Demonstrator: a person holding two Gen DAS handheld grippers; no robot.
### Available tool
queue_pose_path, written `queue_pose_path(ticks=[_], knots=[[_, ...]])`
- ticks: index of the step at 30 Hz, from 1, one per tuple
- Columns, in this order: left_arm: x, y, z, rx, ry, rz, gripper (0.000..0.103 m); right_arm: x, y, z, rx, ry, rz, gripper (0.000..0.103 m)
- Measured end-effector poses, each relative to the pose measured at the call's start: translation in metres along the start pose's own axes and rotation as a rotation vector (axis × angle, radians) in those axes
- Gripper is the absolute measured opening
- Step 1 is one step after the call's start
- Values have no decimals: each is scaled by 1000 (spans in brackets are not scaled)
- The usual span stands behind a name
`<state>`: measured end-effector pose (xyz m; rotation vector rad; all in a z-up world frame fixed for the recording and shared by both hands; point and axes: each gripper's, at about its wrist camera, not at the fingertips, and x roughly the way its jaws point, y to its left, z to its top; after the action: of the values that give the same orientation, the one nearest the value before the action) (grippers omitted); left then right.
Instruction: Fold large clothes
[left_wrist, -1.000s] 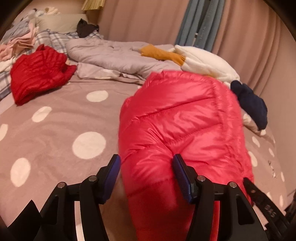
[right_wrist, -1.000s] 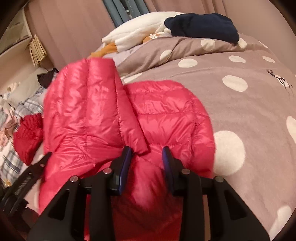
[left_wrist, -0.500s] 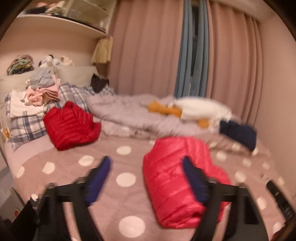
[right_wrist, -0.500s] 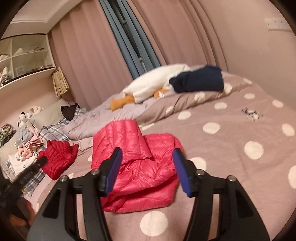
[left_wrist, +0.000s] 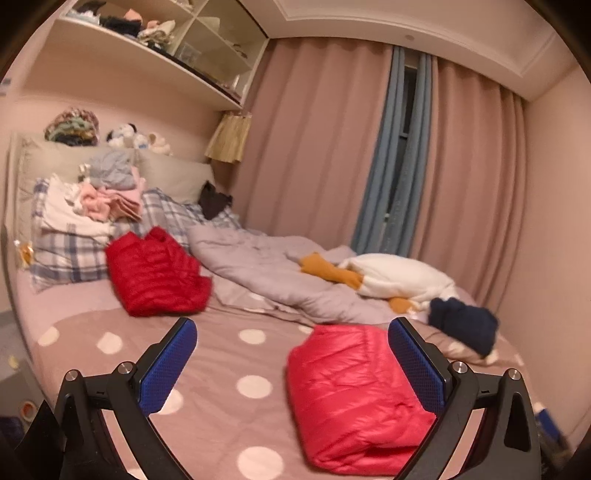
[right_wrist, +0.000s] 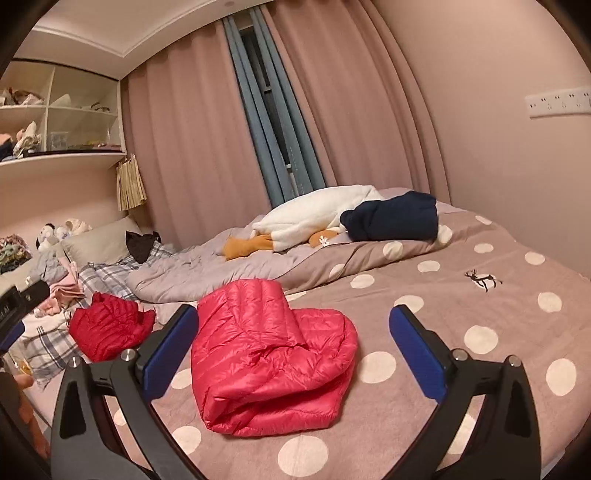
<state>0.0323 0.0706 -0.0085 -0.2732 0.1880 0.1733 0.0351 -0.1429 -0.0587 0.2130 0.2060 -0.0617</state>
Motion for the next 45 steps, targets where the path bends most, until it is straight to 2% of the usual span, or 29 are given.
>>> queue_pose_path(ticks=[3,10,18,26,40,45], knots=[[-9,-3,-2,6,2,-23,102,3,4,-1,-3,26,0,103],[-12,-3,-4,6,14,-15,102,-2,9,-2,-23,8,-19,103],[-12,0,-4,-7,26,-8,102,5,4,-2,3,34,-49,103],[1,-2,-3,-31,139,-68,102,6,-1,-1,22,45,-68,103],[3,-15,-5,1,171,-93,102,10,-16,-1,74,64,-148,103],[5,-16,-6,1,186,-61,102,13,-16,-1,74,80,-151,103]])
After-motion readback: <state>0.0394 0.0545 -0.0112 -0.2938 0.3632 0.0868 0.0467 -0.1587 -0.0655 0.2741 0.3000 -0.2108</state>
